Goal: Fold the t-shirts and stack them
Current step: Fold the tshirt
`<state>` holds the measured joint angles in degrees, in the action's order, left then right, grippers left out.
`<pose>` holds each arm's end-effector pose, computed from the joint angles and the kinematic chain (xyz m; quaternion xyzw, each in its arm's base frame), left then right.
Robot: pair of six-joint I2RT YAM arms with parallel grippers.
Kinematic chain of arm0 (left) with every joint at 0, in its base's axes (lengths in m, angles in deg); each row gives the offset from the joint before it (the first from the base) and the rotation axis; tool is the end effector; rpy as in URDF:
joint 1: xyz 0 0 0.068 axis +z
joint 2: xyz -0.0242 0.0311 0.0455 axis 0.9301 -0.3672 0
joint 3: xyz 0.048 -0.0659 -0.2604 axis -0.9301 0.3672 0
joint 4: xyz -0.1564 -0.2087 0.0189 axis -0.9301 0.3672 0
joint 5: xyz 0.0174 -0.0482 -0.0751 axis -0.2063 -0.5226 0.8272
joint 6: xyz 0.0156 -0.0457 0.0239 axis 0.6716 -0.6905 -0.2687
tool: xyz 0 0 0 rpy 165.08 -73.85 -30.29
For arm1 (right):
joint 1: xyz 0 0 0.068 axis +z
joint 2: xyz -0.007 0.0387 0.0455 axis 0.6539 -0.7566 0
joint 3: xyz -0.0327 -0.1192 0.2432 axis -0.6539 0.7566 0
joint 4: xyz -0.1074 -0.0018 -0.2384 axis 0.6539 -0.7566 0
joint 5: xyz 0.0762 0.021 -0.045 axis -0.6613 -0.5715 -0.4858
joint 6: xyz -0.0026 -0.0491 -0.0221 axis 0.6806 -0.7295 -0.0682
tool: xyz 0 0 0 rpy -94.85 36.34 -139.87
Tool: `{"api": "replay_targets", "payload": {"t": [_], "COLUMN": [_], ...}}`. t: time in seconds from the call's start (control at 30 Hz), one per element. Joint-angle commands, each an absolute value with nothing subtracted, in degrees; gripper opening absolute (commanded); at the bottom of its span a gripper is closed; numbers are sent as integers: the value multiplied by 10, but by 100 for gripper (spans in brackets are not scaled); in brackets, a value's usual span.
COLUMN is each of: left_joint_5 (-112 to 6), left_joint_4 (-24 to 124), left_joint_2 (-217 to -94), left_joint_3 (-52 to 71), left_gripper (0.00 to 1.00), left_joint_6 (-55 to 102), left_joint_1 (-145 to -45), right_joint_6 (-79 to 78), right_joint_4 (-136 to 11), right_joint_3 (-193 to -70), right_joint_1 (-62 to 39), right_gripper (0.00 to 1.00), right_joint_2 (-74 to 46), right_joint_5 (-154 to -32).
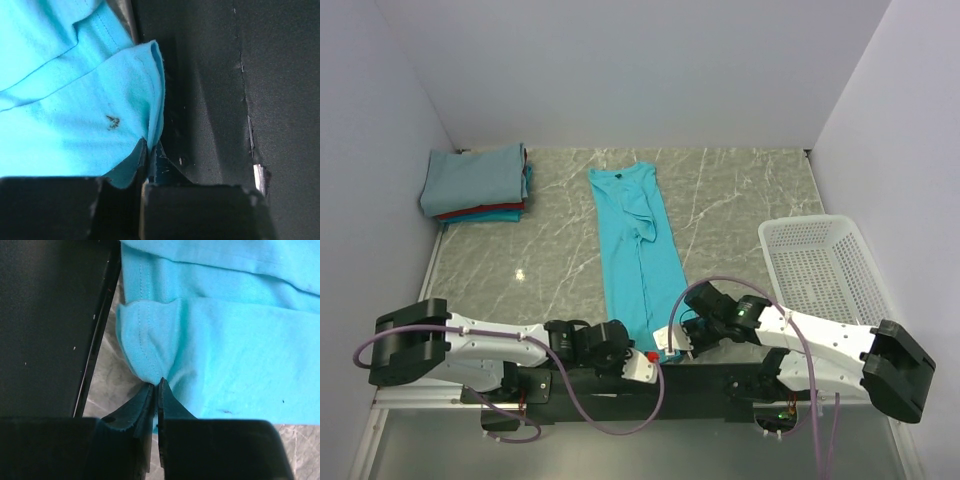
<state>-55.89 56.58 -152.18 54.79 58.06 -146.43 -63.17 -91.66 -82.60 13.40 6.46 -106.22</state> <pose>0.0433 -0.2199 0.1503 0.7332 0.5832 -0.2003 0.2867 0.0924 0.1497 0.1612 -0.8085 0.5148 0.1716 0.2277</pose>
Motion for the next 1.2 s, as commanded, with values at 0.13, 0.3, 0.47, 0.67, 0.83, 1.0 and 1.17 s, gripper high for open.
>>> {"api": "replay_targets", "payload": {"t": [0.13, 0.3, 0.47, 0.67, 0.83, 1.0, 1.17], "left_joint_5": [-564, -563, -531, -506, -487, -475, -475], "left_joint_4": [562, 541, 489, 449, 448, 441, 440], "left_joint_2": [-1464, -1450, -1470, -1565, -1665, -1721, -1750], "left_joint_3": [543, 534, 509, 420, 334, 297, 273], "left_gripper": [1, 1, 1, 1, 1, 1, 1], "left_joint_6": [581, 596, 609, 626, 625, 625, 629], "left_joint_1": [-1407, -1329, -1222, -1089, -1027, -993, -980], "right_joint_6": [-592, -584, -574, -549, -529, -523, -515], "right_joint_4": [-924, -929, -899, -874, -870, -865, -860], "right_joint_3": [-878, -947, -1034, -1186, -1311, -1379, -1417], "right_joint_1": [82, 0, -45, -87, -111, -125, -128], "right_gripper": [0, 0, 0, 0, 0, 0, 0], "right_joint_2": [95, 73, -27, -202, -323, -387, -426], "right_joint_5": [-1092, -1102, -1077, -1045, -1016, -1011, -1006]}}
